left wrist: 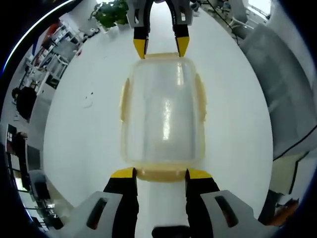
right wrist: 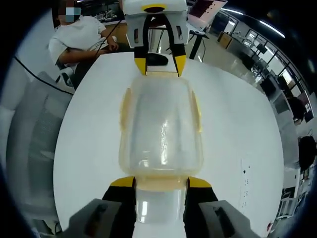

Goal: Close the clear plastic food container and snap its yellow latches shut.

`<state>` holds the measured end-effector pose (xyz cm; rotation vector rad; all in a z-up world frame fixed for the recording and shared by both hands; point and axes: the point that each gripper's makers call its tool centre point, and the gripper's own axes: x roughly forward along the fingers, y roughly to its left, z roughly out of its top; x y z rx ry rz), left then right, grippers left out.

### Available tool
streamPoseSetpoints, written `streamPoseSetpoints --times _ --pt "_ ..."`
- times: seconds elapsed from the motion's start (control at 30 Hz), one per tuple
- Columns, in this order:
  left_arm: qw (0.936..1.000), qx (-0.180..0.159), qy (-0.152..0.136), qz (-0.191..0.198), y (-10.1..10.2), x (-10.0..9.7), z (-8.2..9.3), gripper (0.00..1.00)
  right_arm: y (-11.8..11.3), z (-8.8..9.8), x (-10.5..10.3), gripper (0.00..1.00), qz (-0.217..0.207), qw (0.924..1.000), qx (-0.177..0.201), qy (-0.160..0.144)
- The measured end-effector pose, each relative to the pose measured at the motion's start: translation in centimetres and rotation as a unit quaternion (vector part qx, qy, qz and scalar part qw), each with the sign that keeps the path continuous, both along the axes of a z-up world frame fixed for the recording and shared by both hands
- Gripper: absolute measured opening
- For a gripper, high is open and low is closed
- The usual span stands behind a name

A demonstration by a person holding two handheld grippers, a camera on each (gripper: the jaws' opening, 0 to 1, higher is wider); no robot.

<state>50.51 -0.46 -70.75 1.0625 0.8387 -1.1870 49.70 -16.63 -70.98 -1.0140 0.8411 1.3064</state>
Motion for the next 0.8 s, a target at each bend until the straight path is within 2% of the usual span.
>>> streamPoseSetpoints --times 0.8 --pt "0.9999 -0.008 0.004 -0.015 -5.3 0.5 -0.4 0.34 -5.3 -0.8 0.2 0.34 -0.014 0.9998 -0.005 0.011"
